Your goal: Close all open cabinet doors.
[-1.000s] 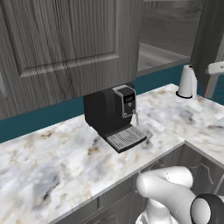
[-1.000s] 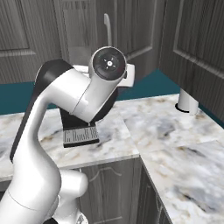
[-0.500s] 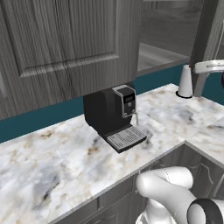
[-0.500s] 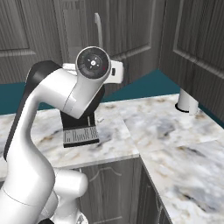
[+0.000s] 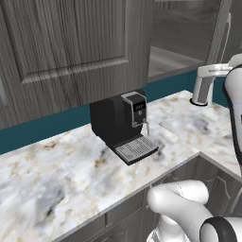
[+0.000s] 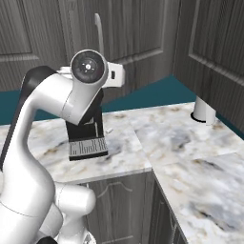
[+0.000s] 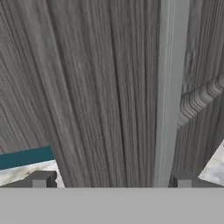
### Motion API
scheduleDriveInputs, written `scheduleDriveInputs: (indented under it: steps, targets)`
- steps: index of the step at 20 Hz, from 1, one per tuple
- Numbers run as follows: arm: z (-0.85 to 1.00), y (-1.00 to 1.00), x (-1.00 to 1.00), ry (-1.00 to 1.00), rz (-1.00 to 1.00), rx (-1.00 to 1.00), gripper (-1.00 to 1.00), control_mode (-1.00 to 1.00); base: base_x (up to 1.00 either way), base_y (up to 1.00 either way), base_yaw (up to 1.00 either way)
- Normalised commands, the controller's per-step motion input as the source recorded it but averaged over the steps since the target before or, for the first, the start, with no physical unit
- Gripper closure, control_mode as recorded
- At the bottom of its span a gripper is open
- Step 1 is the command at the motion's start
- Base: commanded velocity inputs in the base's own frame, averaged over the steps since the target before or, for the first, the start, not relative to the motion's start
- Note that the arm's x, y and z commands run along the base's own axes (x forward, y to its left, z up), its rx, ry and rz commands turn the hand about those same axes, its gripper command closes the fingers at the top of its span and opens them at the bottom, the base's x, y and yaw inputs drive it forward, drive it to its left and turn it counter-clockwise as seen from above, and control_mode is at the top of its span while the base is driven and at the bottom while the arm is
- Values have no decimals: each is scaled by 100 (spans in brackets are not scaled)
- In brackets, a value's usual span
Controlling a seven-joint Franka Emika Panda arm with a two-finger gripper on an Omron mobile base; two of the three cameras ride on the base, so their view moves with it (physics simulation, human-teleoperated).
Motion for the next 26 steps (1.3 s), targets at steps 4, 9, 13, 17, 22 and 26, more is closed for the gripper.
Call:
scheduleDriveInputs:
  steps: [4,9,13,17,22,26]
  targets:
    - [0,23,38,2,0,0,-100,-100,0,0,0]
    - [4,14,47,16,2,0,-100,-100,0,0,0]
    - [0,16,48,19,1,0,-100,-100,0,0,0]
    - [-3,29,45,7,2,3,-100,-100,0,0,0]
    - [-19,7,40,-4,1,14,-100,-100,0,0,0]
    - [-29,1,45,-13,0,17,-100,-100,0,0,0]
